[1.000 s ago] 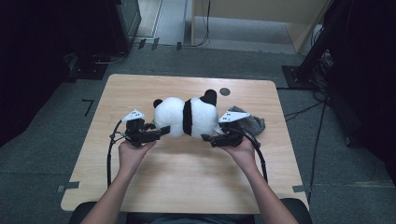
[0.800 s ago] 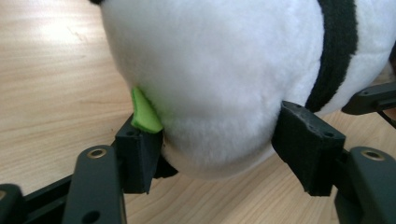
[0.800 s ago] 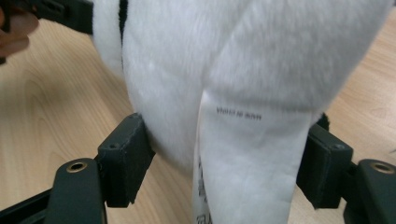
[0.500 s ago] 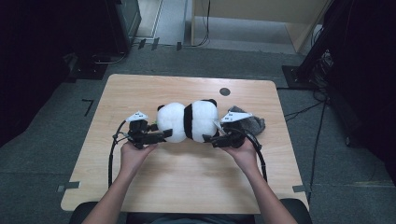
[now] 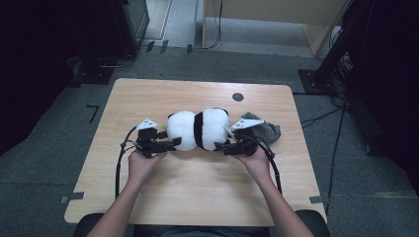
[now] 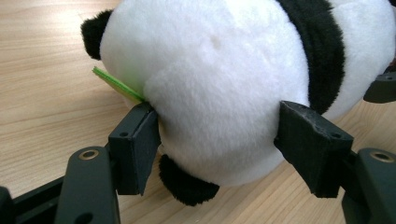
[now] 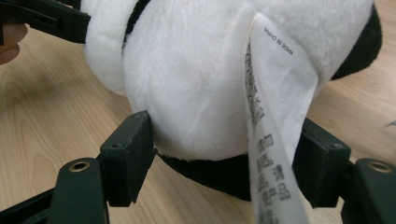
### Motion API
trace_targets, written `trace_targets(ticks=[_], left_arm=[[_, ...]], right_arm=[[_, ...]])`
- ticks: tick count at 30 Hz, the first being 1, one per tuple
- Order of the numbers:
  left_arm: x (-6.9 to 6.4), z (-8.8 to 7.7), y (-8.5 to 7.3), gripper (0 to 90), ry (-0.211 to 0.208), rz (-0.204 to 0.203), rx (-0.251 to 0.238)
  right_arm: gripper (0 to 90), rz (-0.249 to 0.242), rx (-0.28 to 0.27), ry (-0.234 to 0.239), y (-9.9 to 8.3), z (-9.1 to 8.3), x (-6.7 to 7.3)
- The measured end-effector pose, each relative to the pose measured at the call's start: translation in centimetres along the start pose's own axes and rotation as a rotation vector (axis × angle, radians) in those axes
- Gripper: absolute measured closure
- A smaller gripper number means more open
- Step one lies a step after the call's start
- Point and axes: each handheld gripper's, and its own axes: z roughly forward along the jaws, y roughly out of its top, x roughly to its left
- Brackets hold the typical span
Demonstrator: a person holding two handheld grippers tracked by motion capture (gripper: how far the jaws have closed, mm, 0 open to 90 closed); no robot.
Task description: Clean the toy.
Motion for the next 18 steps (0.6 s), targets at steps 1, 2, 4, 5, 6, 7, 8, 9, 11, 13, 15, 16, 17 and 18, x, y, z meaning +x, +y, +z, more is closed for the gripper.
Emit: trace_targets(ticks=[1, 2, 4, 5, 6, 7, 8, 9, 11, 13, 15, 16, 17, 18], left_arm=[[0.0, 0.0, 0.0, 30.6, 0.003, 0.01, 0.0], [0.0, 0.0, 0.0, 30.5, 0.005, 0.014, 0.001], [0.1, -0.1, 0.0, 30.3, 0.004, 0.015, -0.001], [0.1, -0.1, 0.0, 30.3, 0.01, 0.018, -0.001], [0.1, -0.2, 0.0, 30.3, 0.014, 0.025, 0.0], [0.1, -0.3, 0.0, 30.3, 0.022, 0.036, 0.001], [0.0, -0.3, 0.0, 30.2, 0.029, 0.044, 0.001], [0.0, -0.4, 0.0, 30.1, 0.032, 0.044, 0.001], [0.0, -0.5, 0.0, 30.1, 0.04, 0.055, 0.002], [0.0, -0.6, 0.1, 30.1, 0.049, 0.072, -0.002], [0.1, -0.6, 0.2, 30.1, 0.057, 0.083, -0.007], [0.2, -0.7, 0.2, 30.1, 0.062, 0.091, -0.014], [0.3, -0.7, 0.3, 30.1, 0.06, 0.088, -0.021], [0.4, -0.7, 0.3, 30.2, 0.055, 0.088, -0.023]], right_arm=[[29.3, -0.004, -0.003, -0.003, 0.0, -0.1, 0.0], [29.4, -0.003, -0.006, -0.005, 0.0, -0.2, 0.0], [30.2, -0.005, -0.014, -0.012, 0.1, -0.5, -0.1], [30.9, 0.001, -0.016, -0.014, 0.1, -0.6, -0.2], [31.1, 0.002, -0.019, -0.016, 0.1, -0.8, -0.3], [31.1, 0.004, -0.022, -0.019, 0.1, -0.9, -0.3], [31.1, 0.005, -0.027, -0.026, 0.1, -1.1, -0.4], [31.4, 0.0, -0.035, -0.029, 0.1, -1.2, -0.6], [31.7, 0.002, -0.047, -0.037, 0.1, -1.6, -0.7], [32.4, 0.007, -0.069, -0.047, 0.1, -2.0, -0.9], [32.9, 0.009, -0.081, -0.062, 0.1, -2.4, -1.2], [33.2, 0.015, -0.083, -0.068, 0.0, -2.6, -1.3], [33.2, 0.023, -0.082, -0.072, 0.0, -2.8, -1.5], [33.3, 0.029, -0.083, -0.078, -0.1, -3.0, -1.7]])
